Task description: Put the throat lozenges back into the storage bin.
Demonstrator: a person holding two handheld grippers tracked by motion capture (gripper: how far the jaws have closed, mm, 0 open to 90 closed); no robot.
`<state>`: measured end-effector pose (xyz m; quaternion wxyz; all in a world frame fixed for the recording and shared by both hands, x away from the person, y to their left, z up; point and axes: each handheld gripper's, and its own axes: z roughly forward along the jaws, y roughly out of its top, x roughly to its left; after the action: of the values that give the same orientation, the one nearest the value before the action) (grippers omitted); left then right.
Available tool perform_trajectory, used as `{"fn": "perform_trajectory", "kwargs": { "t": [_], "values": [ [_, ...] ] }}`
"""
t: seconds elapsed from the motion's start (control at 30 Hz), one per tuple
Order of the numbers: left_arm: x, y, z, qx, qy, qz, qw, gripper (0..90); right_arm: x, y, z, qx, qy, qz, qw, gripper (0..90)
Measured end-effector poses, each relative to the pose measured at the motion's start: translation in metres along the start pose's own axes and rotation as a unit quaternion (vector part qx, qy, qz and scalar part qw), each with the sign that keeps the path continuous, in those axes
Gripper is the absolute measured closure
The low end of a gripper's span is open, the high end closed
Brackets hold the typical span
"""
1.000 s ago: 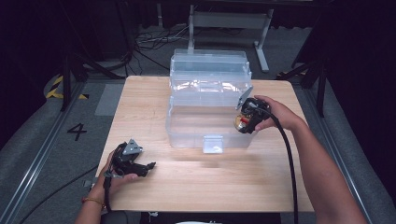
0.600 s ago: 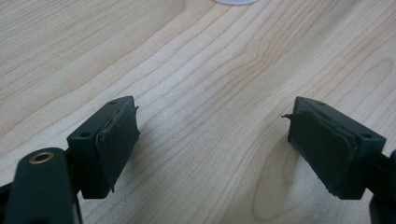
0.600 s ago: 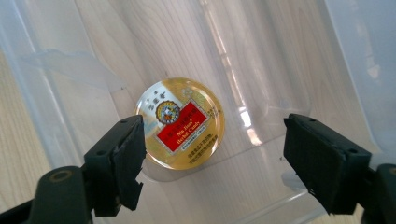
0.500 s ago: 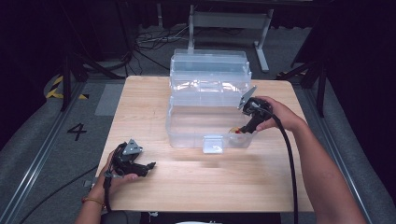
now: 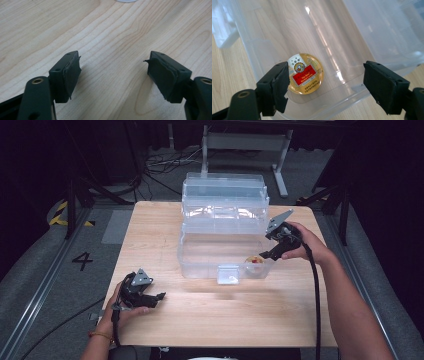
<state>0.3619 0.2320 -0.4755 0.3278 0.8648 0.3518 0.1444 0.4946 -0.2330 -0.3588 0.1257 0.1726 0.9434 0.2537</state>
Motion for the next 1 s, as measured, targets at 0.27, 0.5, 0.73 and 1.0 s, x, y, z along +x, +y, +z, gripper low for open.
{"fn": "perform_trajectory", "kwargs": {
  "t": [0.27, 0.5, 0.73, 1.0],
  "values": [
    [-0.015, 0.033, -0.018, -0.017, 0.011, 0.042, 0.9989, 26.1, -0.007, -0.006, -0.021, -0.061, -0.001, 0.028, 0.9977, 27.6],
    [-0.028, 0.068, -0.034, -0.039, 0.003, 0.064, 0.9972, 21.7, -0.017, 0.000, -0.042, -0.109, -0.046, 0.051, 0.9917, 26.7],
    [-0.040, 0.095, -0.037, -0.062, 0.000, 0.097, 0.9934, 24.7, -0.029, 0.008, -0.051, -0.131, -0.072, 0.064, 0.9867, 29.3],
    [-0.052, 0.118, -0.020, -0.050, -0.015, 0.129, 0.9903, 31.0, -0.045, 0.027, -0.054, -0.150, -0.095, 0.070, 0.9817, 32.9]
  ]
}}
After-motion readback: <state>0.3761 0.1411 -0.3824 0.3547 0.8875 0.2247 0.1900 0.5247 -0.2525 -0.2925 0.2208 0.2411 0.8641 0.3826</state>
